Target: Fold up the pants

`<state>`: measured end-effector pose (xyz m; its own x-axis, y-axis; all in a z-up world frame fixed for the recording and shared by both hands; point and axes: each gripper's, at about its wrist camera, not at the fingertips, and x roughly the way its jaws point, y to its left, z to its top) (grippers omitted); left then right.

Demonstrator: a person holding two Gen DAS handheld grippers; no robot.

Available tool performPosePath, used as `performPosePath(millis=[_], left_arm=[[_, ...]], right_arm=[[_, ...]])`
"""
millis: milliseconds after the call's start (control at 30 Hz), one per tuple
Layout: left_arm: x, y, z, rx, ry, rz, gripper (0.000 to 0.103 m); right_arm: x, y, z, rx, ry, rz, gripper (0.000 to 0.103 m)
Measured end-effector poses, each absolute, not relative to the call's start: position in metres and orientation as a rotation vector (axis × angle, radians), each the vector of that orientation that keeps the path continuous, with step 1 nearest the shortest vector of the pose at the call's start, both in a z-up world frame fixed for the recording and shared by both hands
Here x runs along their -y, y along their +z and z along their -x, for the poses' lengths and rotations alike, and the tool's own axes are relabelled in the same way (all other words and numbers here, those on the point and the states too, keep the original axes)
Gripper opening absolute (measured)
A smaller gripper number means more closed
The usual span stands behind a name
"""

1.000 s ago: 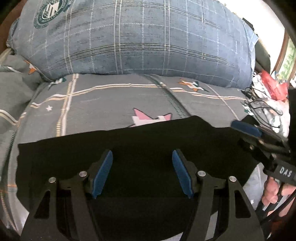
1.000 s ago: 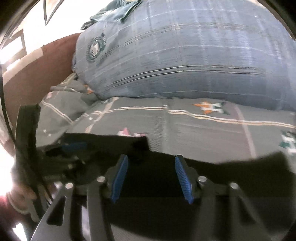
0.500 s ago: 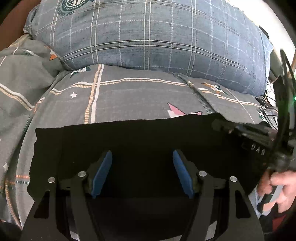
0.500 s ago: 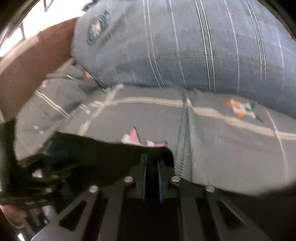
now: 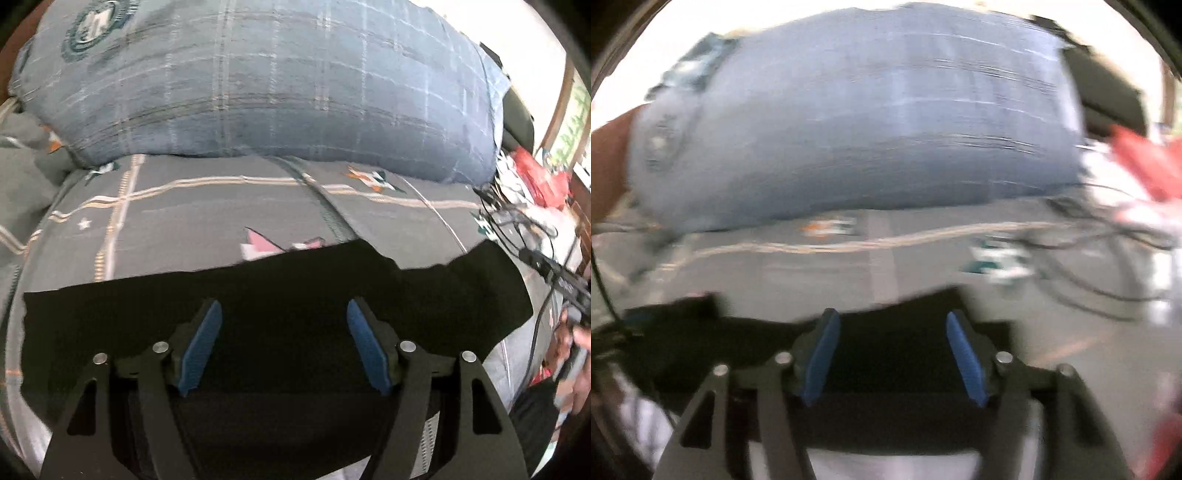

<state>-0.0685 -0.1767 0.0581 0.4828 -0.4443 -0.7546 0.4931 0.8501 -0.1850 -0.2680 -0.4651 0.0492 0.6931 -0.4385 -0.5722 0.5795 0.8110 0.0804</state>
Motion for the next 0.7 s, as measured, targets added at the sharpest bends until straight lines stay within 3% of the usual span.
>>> performPosePath(millis=[133, 167, 200, 233, 467, 700], left_arm=[[0.189, 0.050, 0.072, -0.923, -0.578, -0.080, 0.071], [0.191, 0.049, 0.072, -0.921, -0.574, -0.084, 0.073], [0.191, 0.049, 0.071, -0.923, -0.571, -0.081, 0.073], [0.191, 0.048, 0.071, -0.925, -0.571, -0.079, 0.073], [0.194, 0.057, 0.073, -0.910, -0.578, -0.090, 0.073], [0.205, 0.045, 0.077, -0.898, -0.576, -0.141, 0.074]], right_arm=[[0.502, 0.027, 0.256, -0.623, -0.550, -0.325, 0.061], [0.506, 0.020, 0.250, -0.645, -0.539, -0.329, 0.054], [0.508, 0.015, 0.246, -0.671, -0.546, -0.329, 0.021], [0.509, 0.010, 0.242, -0.692, -0.543, -0.340, 0.004], [0.492, 0.046, 0.309, -0.523, -0.547, -0.389, 0.005], [0.508, 0.002, 0.299, -0.637, -0.596, -0.444, 0.005]])
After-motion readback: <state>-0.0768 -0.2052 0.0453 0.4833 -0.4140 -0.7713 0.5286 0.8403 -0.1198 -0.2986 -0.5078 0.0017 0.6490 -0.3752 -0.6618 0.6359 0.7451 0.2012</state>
